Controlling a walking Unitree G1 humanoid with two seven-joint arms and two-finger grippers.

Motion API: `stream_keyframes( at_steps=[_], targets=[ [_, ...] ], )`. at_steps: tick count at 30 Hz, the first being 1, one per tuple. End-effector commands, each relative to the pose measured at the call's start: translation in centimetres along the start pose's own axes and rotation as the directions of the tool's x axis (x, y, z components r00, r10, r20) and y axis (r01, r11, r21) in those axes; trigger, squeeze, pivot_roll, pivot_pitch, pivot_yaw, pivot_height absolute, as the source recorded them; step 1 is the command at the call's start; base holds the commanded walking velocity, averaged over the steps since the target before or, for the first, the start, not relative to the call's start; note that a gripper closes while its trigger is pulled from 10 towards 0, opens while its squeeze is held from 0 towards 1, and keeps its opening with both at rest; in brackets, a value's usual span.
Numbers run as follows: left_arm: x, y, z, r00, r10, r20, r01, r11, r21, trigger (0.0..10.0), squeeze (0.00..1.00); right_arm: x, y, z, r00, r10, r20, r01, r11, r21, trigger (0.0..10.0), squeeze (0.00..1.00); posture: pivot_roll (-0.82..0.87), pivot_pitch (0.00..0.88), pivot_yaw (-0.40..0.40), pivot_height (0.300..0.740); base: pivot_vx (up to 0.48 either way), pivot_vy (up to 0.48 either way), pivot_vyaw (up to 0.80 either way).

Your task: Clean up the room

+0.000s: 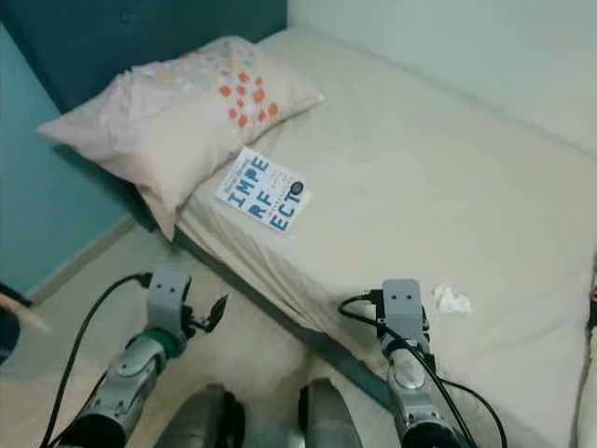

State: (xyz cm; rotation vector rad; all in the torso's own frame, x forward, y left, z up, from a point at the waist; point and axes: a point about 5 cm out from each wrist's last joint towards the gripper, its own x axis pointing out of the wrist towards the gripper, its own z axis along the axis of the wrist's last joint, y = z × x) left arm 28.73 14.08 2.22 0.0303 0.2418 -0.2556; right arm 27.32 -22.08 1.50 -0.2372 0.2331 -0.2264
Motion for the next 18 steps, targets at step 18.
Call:
stream_keyframes(
  at_steps=[18],
  targets=[
    [-0.4,-1.5,0.1,0.998,-0.065,0.011,0.065,0.998,0.015,10.0,0.0,0.4,-1.1,0.6,0.999,-0.033,0.025,0.033,0.999,-0.009,10.0,0.0,0.01,0.184,0.039,0.626,0.0,0.0,0.0]
  ],
)
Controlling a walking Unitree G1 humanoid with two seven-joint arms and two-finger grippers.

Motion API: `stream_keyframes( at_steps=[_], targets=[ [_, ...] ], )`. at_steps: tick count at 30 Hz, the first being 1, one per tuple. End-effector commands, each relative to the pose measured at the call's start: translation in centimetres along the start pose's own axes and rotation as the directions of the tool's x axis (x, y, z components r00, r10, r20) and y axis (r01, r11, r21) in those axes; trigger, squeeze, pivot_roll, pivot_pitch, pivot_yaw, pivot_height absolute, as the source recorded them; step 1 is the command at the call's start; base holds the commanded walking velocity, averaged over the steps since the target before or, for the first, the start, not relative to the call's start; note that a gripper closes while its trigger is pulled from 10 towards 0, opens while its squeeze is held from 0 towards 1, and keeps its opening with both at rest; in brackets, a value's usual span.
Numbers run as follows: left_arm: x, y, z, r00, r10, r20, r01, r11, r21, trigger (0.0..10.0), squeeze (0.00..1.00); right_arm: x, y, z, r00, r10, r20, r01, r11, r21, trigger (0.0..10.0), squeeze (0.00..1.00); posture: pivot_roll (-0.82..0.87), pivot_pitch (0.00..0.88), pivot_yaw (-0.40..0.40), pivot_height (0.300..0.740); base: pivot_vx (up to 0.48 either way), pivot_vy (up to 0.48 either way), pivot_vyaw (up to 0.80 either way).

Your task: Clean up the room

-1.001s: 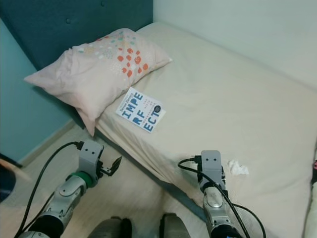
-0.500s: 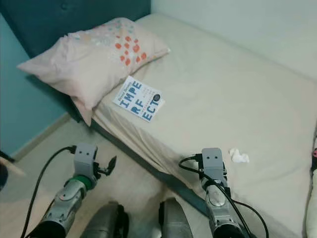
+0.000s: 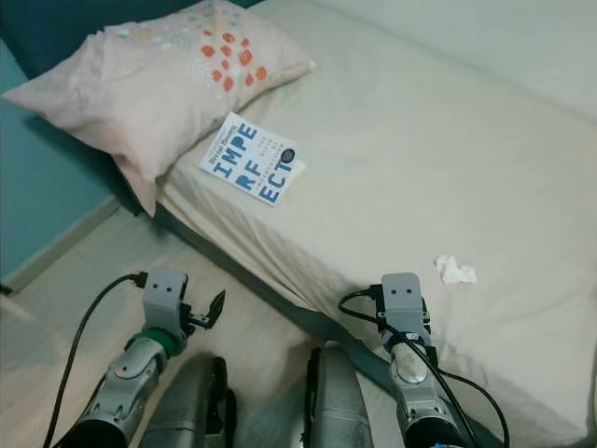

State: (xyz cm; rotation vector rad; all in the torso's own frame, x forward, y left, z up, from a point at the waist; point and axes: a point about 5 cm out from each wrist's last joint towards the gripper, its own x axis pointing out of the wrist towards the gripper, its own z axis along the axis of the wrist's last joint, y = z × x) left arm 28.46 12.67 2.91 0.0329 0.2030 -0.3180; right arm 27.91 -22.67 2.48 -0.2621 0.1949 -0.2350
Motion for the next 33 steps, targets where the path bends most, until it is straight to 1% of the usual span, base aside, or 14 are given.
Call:
stream_keyframes(
  at_steps=[1,2,5,6,7,8,13,16,18,21,25,27,30,33],
  targets=[
    [-0.3,-0.1,-0.6,1.0,-0.005,-0.027,0.005,1.0,-0.001,10.0,0.0,-0.2,-0.4,-0.3,1.0,-0.017,-0.015,0.017,1.0,0.01,10.0,0.0,0.01,0.184,0.039,0.626,0.0,0.0,0.0],
    [-0.3,-0.1,-0.1,1.0,-0.009,0.0,0.009,1.0,-0.001,10.0,0.0,0.1,-1.0,0.3,0.998,-0.052,0.021,0.053,0.999,-0.006,10.0,0.0,0.01,0.191,0.034,0.626,0.0,0.0,0.0],
    [-0.2,-0.1,0.2,1.0,-0.011,0.02,0.011,1.0,-0.007,10.0,0.0,0.3,-1.5,0.9,0.995,-0.078,0.053,0.079,0.997,-0.015,10.0,0.0,0.01,0.193,0.033,0.626,0.0,0.0,0.0],
    [-0.1,-0.1,0.8,0.999,-0.016,0.05,0.017,1.0,-0.016,10.0,0.0,0.5,-2.1,1.9,0.988,-0.105,0.115,0.107,0.994,-0.014,10.0,0.0,0.01,0.196,0.033,0.626,0.0,0.0,0.0],
    [-0.1,-0.1,0.8,0.999,-0.016,0.05,0.017,1.0,-0.016,10.0,0.0,0.5,-2.1,1.9,0.988,-0.105,0.115,0.107,0.994,-0.014,10.0,0.0,0.01,0.196,0.033,0.626,0.0,0.0,0.0],
    [-0.1,-0.1,1.5,0.996,-0.032,0.081,0.033,0.999,-0.022,10.0,0.0,1.0,-2.6,2.8,0.982,-0.115,0.151,0.117,0.993,-0.009,10.0,1.0,0.01,0.199,0.035,0.626,0.0,0.0,0.0],
    [-0.4,-0.3,2.9,0.985,-0.105,0.14,0.105,0.994,0.005,10.0,0.0,2.4,-3.3,4.1,0.985,-0.094,0.148,0.093,0.996,0.013,10.0,1.0,0.03,0.223,0.033,0.626,0.0,0.0,0.0],
    [-1.0,-1.0,4.0,0.964,-0.208,0.164,0.198,0.978,0.07,10.0,0.0,3.4,-3.5,4.8,0.989,-0.059,0.135,0.06,0.998,-0.003,10.0,1.0,0.06,0.246,0.022,0.626,0.0,0.0,0.0],
    [-1.0,-1.0,4.0,0.964,-0.208,0.164,0.198,0.978,0.07,10.0,0.0,3.4,-3.5,4.8,0.989,-0.059,0.135,0.06,0.998,-0.003,10.0,1.0,0.06,0.246,0.022,0.626,0.0,0.0,0.0],
    [-1.9,-2.1,5.4,0.922,-0.337,0.188,0.302,0.934,0.193,10.0,0.0,4.3,-4.6,5.1,0.99,-0.125,0.071,0.126,0.992,-0.021,10.0,1.0,0.1,0.29,0.018,0.626,0.0,0.0,0.0],
    [-2.5,-2.9,6.2,0.893,-0.41,0.187,0.355,0.895,0.269,10.0,0.0,4.6,-5.5,4.6,0.982,-0.191,-0.007,0.19,0.981,-0.033,10.0,1.0,0.11,0.309,0.024,0.626,0.0,0.0,0.0],
    [-2.7,-3.3,6.6,0.88,-0.436,0.19,0.372,0.88,0.297,10.0,0.0,4.5,-6.1,4.2,0.97,-0.236,-0.05,0.235,0.972,-0.023,10.0,1.0,0.12,0.312,0.025,0.626,0.0,0.0,0.0],
    [-2.8,-3.4,6.8,0.873,-0.448,0.191,0.382,0.874,0.301,10.0,0.0,4.5,-6.4,4.0,0.963,-0.26,-0.069,0.26,0.966,-0.014,10.0,1.0,0.12,0.313,0.025,0.626,0.0,0.0,0.0],
    [-3.0,-3.8,7.3,0.861,-0.471,0.192,0.402,0.861,0.313,10.0,0.0,4.2,-6.9,3.2,0.943,-0.309,-0.121,0.315,0.949,0.027,10.0,1.0,0.12,0.314,0.025,0.626,0.0,0.0,0.0]
  ],
)
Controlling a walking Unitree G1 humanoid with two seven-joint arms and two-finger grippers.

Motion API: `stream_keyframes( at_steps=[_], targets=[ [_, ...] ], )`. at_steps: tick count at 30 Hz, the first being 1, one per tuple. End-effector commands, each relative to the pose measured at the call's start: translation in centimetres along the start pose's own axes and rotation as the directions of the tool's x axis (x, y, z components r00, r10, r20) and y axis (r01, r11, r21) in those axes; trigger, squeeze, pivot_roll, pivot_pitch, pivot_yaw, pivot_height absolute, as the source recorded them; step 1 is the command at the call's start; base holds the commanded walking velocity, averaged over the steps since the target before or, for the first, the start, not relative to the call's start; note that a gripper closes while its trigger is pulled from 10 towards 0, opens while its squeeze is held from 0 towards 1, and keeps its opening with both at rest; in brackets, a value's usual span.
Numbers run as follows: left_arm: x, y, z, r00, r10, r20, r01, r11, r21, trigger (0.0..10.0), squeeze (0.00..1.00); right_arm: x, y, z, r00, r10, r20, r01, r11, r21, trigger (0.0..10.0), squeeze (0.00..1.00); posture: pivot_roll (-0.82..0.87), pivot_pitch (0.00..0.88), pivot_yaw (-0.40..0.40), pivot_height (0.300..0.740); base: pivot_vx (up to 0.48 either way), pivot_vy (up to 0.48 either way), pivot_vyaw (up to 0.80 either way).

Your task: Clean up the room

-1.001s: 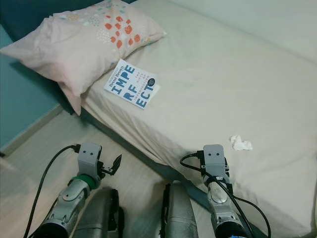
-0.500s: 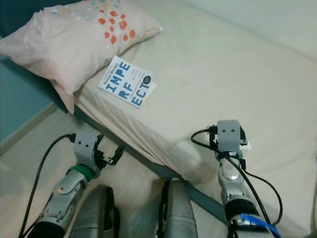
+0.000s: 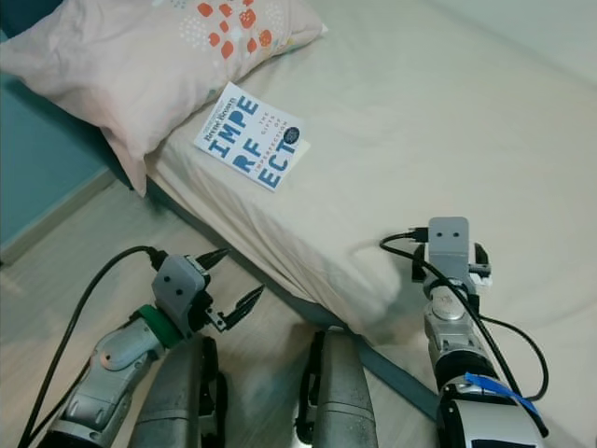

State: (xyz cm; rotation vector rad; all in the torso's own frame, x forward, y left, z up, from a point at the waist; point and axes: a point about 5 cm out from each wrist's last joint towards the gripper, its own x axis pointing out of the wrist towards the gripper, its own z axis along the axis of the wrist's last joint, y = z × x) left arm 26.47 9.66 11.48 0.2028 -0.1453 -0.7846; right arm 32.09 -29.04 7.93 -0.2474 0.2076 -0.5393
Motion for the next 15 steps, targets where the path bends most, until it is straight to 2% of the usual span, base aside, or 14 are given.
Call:
stream_keyframes(
  at_steps=[1,8,9,10,11,15],
  targets=[
    [-0.3,-0.7,-0.5,0.999,-0.033,-0.033,0.033,0.999,-0.008,10.0,0.0,-0.5,-0.5,-1.8,0.995,-0.044,-0.087,0.047,0.998,0.034,10.0,1.0,0.12,0.314,0.025,0.626,0.0,0.0,0.0],
    [0.0,-0.6,0.2,0.999,-0.036,-0.026,0.036,0.999,0.01,10.0,0.0,-1.0,-0.5,-2.7,0.991,-0.073,-0.115,0.09,0.984,0.151,10.0,1.0,0.12,0.322,0.031,0.626,0.0,0.0,0.0],
    [0.0,-0.5,0.3,0.999,-0.032,-0.026,0.033,0.999,0.013,10.0,0.0,-1.0,-0.6,-2.9,0.99,-0.077,-0.121,0.099,0.977,0.188,10.0,0.34,0.12,0.324,0.033,0.626,0.0,0.0,0.0],
    [0.0,-0.5,0.4,0.999,-0.03,-0.027,0.031,0.999,0.015,10.0,0.0,-1.1,-0.6,-3.0,0.989,-0.08,-0.126,0.105,0.972,0.211,10.0,0.34,0.12,0.324,0.033,0.626,0.0,0.0,0.0],
    [0.1,-0.4,0.5,0.999,-0.028,-0.027,0.028,1.0,0.014,10.0,0.0,-1.1,-0.7,-3.1,0.987,-0.087,-0.134,0.116,0.967,0.226,10.0,0.0,0.12,0.328,0.036,0.626,0.0,0.0,0.0],
    [0.1,-0.3,0.6,0.999,-0.024,-0.029,0.024,1.0,0.02,10.0,0.0,-1.3,-1.1,-3.7,0.98,-0.109,-0.166,0.15,0.955,0.258,10.0,0.0,0.13,0.332,0.039,0.626,0.0,0.0,0.0]
  ],
)
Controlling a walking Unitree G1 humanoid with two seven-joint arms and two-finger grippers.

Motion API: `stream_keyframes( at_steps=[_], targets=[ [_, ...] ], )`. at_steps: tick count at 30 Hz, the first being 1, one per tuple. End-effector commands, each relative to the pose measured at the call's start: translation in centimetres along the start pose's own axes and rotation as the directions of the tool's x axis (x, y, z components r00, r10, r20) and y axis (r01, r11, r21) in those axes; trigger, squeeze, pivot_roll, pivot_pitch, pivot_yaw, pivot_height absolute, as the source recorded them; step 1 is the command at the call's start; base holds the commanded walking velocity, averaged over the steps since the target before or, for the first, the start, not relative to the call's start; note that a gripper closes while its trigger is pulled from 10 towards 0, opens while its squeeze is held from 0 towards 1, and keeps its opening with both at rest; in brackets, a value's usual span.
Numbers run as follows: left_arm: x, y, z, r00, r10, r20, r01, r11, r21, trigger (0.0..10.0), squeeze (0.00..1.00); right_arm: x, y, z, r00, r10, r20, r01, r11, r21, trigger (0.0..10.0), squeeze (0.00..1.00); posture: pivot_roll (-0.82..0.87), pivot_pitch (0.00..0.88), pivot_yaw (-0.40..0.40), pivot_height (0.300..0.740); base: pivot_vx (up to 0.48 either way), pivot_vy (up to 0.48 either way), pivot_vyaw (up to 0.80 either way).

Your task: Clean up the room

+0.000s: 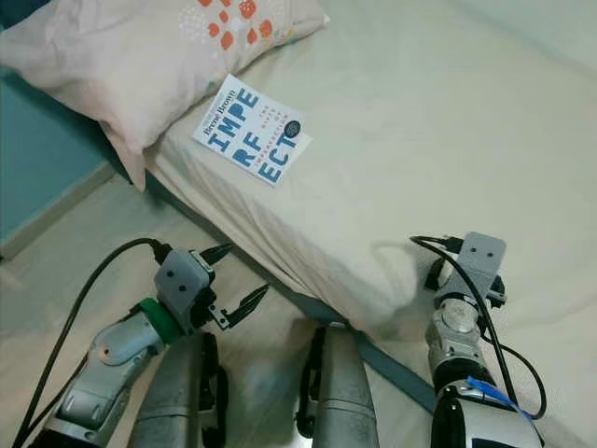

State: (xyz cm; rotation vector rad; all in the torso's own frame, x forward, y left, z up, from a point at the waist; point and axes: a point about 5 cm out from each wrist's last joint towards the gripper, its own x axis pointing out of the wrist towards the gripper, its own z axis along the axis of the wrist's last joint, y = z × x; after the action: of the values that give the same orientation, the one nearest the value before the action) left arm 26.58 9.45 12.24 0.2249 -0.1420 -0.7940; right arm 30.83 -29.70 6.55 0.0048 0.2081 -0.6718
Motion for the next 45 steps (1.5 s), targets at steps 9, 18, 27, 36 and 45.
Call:
stream_keyframes(
  at_steps=[9,18,27,36,45],
  targets=[
    [-0.1,-0.3,0.5,1.0,-0.007,-0.002,0.007,1.0,0.006,10.0,0.0,-0.5,-1.2,-1.7,0.998,-0.02,-0.053,0.029,0.981,0.191,10.0,0.0,0.15,0.351,0.048,0.626,0.0,0.0,0.0],
    [-0.3,-2.8,2.2,0.981,-0.184,0.058,0.184,0.983,0.018,10.0,0.0,-0.2,-1.3,-0.9,1.0,-0.007,0.006,0.006,0.991,0.13,10.0,0.0,0.2,0.378,0.065,0.626,0.0,0.0,0.0],
    [-0.1,-3.7,2.7,0.974,-0.22,0.063,0.219,0.976,0.018,10.0,0.0,-0.1,-0.6,-0.4,0.999,0.042,0.026,-0.045,0.992,0.122,10.0,0.0,0.22,0.377,0.079,0.626,0.0,0.0,0.0],
    [0.1,-3.5,3.0,0.976,-0.209,0.068,0.209,0.978,0.011,10.0,0.0,-0.2,-0.3,-0.4,0.998,0.059,0.033,-0.064,0.987,0.149,0.0,0.0,0.22,0.366,0.076,0.626,0.0,0.0,0.0],
    [0.4,-3.4,3.1,0.977,-0.198,0.074,0.199,0.98,0.001,10.0,0.0,-0.2,-0.3,-0.4,0.997,0.071,0.036,-0.075,0.987,0.143,0.0,0.0,0.21,0.352,0.07,0.626,0.0,0.0,0.0]
  ],
)
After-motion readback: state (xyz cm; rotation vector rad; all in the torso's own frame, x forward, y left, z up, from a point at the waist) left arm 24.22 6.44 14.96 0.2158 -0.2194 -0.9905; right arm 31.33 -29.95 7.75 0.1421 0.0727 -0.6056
